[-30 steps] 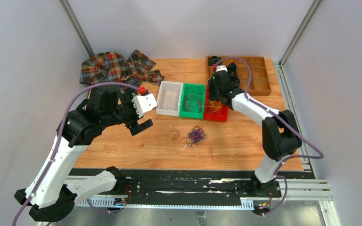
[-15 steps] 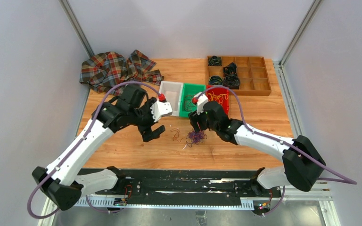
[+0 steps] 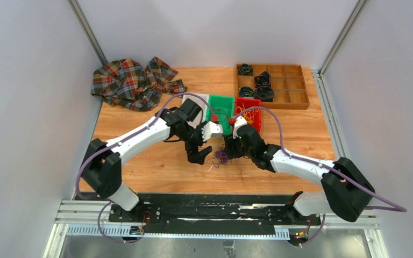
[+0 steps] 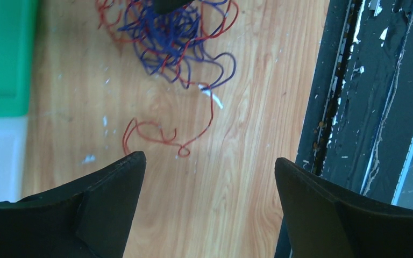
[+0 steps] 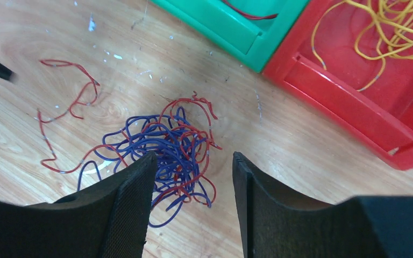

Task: Untangle the cables

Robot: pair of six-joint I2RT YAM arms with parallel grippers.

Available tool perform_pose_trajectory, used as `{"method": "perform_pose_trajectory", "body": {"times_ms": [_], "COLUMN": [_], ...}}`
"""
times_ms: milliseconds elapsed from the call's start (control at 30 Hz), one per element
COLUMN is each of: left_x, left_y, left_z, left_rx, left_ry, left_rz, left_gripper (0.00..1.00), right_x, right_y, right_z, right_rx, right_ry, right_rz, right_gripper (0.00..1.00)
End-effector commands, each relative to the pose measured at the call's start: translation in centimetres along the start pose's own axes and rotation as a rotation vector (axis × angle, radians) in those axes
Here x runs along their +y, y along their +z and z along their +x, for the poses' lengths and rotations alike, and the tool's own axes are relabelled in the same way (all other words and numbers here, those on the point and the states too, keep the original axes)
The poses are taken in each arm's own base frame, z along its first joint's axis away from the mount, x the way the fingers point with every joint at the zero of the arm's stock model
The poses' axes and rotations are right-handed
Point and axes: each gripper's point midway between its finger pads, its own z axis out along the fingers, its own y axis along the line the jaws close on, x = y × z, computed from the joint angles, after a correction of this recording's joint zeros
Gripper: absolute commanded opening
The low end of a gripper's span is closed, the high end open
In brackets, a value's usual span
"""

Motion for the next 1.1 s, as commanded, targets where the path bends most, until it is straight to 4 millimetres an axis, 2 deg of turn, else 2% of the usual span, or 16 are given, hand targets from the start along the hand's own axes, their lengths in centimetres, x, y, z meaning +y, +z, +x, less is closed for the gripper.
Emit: {"method": "perform_pose_trajectory", "body": {"times_ms": [0, 200, 300, 433, 500, 567, 667, 733, 867, 1067], "left_x": [0.2, 1.6, 1.5, 2.4, 2.5, 2.6, 2.6, 2.5, 1.7, -0.8], "left_y": [2.5, 5.1, 6.3, 7.2, 7.7, 7.7, 6.4, 5.1, 2.3, -1.7], "left_z": [-3.0, -2.5, -2.0, -1.7, -1.5, -1.4, -1.7, -1.9, -2.3, -3.2], "left_rx": [-0.074, -0.053, -0.048, -0.047, -0.048, -0.038, -0.02, -0.013, -0.008, -0.036], "left_ry": [0.086, 0.067, 0.049, 0.058, 0.052, 0.046, 0.067, 0.096, 0.136, 0.172], "left_rz": [0.03, 0.038, 0.067, 0.034, 0.038, 0.039, 0.016, -0.007, -0.044, -0.042], "left_gripper": [0.92, 0.81, 0.75, 0.64, 0.56, 0.42, 0.13, 0.02, 0.01, 0.01], "right_x": [-0.5, -1.4, -1.8, -2.0, -2.0, -1.9, -1.8, -1.3, 0.0, 3.6], "right_y": [-1.5, -3.5, -4.4, -5.3, -5.6, -5.8, -6.1, -6.2, -6.2, -6.9], "right_z": [-2.7, -3.5, -3.9, -4.1, -4.0, -4.0, -3.9, -4.2, -5.1, -7.1], "right_rx": [-0.112, -0.167, -0.185, -0.211, -0.218, -0.225, -0.235, -0.248, -0.276, -0.346], "right_ry": [0.102, 0.137, 0.149, 0.167, 0.176, 0.178, 0.168, 0.156, 0.129, 0.004], "right_rz": [0.0, 0.009, 0.016, 0.015, 0.011, 0.004, -0.01, -0.038, -0.111, -0.266], "right_gripper": [0.56, 0.62, 0.61, 0.59, 0.58, 0.56, 0.55, 0.55, 0.59, 0.65]}}
